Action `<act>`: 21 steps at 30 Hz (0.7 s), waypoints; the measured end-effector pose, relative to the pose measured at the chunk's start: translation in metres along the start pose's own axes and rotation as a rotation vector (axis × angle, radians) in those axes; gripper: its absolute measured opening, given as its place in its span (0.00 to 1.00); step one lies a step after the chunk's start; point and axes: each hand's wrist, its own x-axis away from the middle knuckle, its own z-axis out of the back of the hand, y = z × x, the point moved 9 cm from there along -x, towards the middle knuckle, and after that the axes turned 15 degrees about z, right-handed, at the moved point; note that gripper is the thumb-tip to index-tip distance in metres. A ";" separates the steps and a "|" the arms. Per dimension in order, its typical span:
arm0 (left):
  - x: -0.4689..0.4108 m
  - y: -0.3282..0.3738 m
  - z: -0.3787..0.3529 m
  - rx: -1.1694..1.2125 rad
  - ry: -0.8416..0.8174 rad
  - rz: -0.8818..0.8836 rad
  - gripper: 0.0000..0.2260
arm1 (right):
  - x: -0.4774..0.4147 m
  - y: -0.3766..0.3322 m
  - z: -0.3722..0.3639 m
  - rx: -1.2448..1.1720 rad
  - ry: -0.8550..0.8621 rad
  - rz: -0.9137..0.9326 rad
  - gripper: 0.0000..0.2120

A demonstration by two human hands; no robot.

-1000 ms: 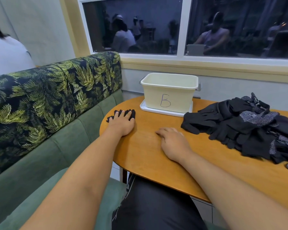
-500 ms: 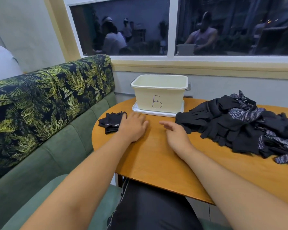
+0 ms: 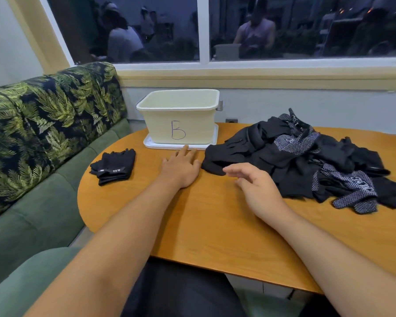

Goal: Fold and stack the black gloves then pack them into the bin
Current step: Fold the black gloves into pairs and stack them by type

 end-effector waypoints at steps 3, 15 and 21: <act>0.004 -0.002 0.009 0.093 0.090 -0.017 0.27 | 0.012 0.003 0.020 0.050 -0.021 0.075 0.24; 0.061 0.076 0.029 0.445 0.295 -0.335 0.15 | 0.032 0.009 0.057 0.110 0.097 0.052 0.24; 0.083 0.074 0.046 0.828 0.272 -0.177 0.07 | 0.032 0.019 0.067 0.045 0.169 -0.035 0.22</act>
